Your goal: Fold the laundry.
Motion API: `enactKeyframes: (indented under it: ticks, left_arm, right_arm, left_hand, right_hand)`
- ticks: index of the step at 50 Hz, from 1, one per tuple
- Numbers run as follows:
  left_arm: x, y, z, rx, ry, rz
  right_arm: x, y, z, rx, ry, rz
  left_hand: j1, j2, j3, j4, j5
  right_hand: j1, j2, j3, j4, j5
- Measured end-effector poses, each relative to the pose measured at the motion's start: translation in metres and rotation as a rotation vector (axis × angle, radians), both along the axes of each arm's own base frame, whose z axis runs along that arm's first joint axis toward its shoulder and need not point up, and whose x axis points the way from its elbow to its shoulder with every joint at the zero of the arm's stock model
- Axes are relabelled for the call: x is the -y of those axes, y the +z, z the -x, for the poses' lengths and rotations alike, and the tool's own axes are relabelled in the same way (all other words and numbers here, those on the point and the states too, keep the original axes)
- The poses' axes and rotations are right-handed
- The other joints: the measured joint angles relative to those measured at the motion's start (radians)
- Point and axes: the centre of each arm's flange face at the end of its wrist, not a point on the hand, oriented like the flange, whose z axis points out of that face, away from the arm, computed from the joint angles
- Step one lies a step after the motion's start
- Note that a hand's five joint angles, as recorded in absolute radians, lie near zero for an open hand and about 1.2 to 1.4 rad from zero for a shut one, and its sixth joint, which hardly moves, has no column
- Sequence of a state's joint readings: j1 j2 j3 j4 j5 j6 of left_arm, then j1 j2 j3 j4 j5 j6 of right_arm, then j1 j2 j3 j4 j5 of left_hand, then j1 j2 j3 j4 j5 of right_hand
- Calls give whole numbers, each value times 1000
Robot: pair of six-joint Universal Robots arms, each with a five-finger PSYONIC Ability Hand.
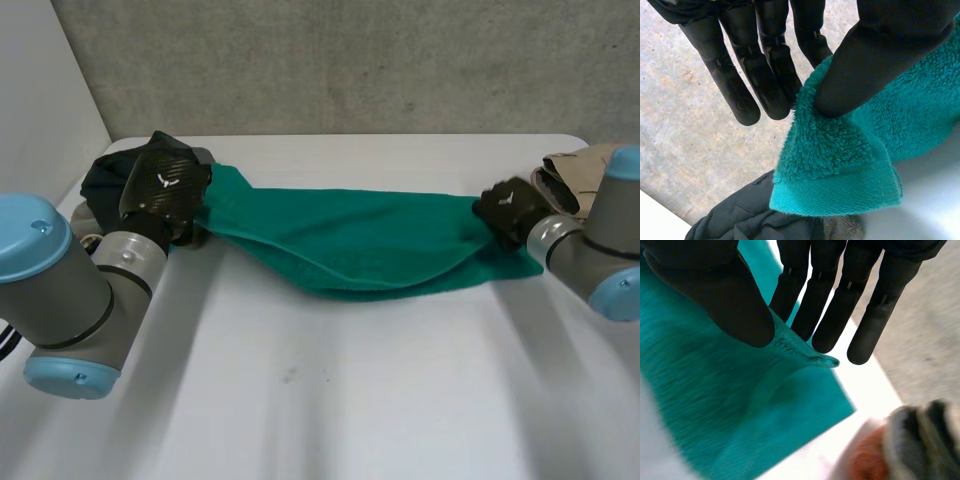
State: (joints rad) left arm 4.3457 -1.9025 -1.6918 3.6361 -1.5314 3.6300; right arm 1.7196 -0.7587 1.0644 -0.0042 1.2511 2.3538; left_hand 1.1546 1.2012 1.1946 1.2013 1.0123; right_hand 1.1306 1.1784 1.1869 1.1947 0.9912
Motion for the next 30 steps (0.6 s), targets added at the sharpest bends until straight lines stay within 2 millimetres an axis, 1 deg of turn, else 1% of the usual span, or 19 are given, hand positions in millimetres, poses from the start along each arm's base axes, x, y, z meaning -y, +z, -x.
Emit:
enactKeyframes:
  ticks: [2,5,6,7,8,10,11,12,13,14,18,21,23,25,26,27,28,30]
  left_arm:
    - [0,4,-1,-2,3,5]
    - [-4,19,-5,-8,12,20]
    - [-6,28,-9,-11,18,28]
    - [-7,32,-10,-12,20,30]
    - [-11,43,-14,-14,27,36]
    - [-16,54,-18,-15,34,39]
    - [-21,64,-22,-16,39,40]
    - [-24,69,-23,-16,40,39]
    - [-30,78,-26,-16,43,37]
    - [-38,88,-30,-13,45,32]
    - [-60,112,-37,-1,37,0]
    - [-73,122,-40,16,17,-42]
    - [-78,124,-41,30,1,-75]
    - [-80,120,-41,44,-12,-111]
    - [-78,113,-41,57,-22,-148]
    - [-78,113,-41,57,-22,-148]
    - [-72,99,-39,79,-31,-207]
    - [-64,83,-37,102,-36,-260]
  right_arm:
    - [-2,23,1,10,-10,48]
    - [-12,62,5,19,-28,106]
    - [-21,84,8,23,-40,130]
    - [-23,89,9,24,-44,136]
    - [-33,108,12,27,-55,151]
    - [-47,134,17,28,-75,169]
    - [-58,149,21,28,-89,179]
    - [-62,156,23,26,-97,181]
    - [-73,170,29,24,-117,189]
    - [-88,190,37,18,-149,197]
    - [-127,229,57,-5,-217,218]
    - [-150,241,64,-32,-237,216]
    - [-158,242,66,-50,-238,204]
    - [-160,237,66,-67,-234,180]
    - [-159,229,65,-82,-227,150]
    - [-159,229,65,-82,-227,150]
    - [-154,212,61,-107,-206,92]
    - [-148,198,57,-125,-188,45]
  left_hand:
    - [0,0,0,0,0]
    - [0,0,0,0,0]
    - [0,0,0,0,0]
    - [0,0,0,0,0]
    - [0,0,0,0,0]
    - [0,0,0,0,0]
    - [0,0,0,0,0]
    - [0,0,0,0,0]
    - [0,0,0,0,0]
    - [0,0,0,0,0]
    - [0,0,0,0,0]
    - [0,0,0,0,0]
    - [0,0,0,0,0]
    - [0,0,0,0,0]
    - [0,0,0,0,0]
    - [0,0,0,0,0]
    - [0,0,0,0,0]
    - [0,0,0,0,0]
  right_hand:
    - [0,0,0,2,0]
    - [0,0,0,2,0]
    - [0,0,0,2,0]
    - [0,0,0,2,0]
    - [0,0,0,2,0]
    - [0,0,1,2,0]
    - [0,0,1,2,0]
    - [0,0,1,2,0]
    - [0,0,1,2,0]
    - [0,0,1,2,0]
    - [0,0,2,2,0]
    - [0,0,2,2,0]
    - [0,0,2,2,0]
    - [0,0,2,2,0]
    - [0,0,2,2,0]
    - [0,0,2,2,0]
    - [0,0,2,2,0]
    - [0,0,2,2,0]
